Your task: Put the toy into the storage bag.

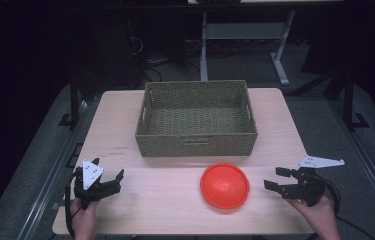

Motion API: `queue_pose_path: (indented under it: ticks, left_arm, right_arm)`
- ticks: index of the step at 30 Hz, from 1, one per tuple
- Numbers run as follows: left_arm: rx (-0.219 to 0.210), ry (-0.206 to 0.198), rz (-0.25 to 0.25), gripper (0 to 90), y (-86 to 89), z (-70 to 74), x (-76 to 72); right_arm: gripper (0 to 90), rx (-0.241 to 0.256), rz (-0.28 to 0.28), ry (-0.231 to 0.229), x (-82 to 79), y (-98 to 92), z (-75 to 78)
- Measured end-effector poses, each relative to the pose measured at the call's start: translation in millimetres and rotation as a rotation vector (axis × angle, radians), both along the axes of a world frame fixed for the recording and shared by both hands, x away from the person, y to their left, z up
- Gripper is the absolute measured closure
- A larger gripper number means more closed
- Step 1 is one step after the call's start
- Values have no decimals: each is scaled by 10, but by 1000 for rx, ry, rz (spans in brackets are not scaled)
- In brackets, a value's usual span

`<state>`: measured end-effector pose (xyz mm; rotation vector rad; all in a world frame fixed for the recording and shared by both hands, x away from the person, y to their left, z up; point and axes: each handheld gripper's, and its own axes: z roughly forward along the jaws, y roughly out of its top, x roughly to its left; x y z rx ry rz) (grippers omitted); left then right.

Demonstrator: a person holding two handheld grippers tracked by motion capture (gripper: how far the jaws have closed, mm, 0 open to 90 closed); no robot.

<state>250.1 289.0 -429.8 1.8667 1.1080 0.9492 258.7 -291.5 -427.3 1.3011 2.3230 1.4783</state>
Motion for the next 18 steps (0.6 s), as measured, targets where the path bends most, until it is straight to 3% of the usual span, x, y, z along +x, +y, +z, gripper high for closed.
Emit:
queue_pose_path:
  ticks: [6, 14, 18]
  left_arm:
    - [14, -1, -4, 127, -8, 2, 2]
    - [17, -1, -10, 127, -18, 1, 7]
    - [13, -2, -11, 127, -26, 5, 6]
  right_arm:
    - [228, -9, 2, -10, 127, 93, 88]
    - [249, -68, 60, 43, 315, 385, 59]
    - [282, -70, 89, 70, 390, 478, 18]
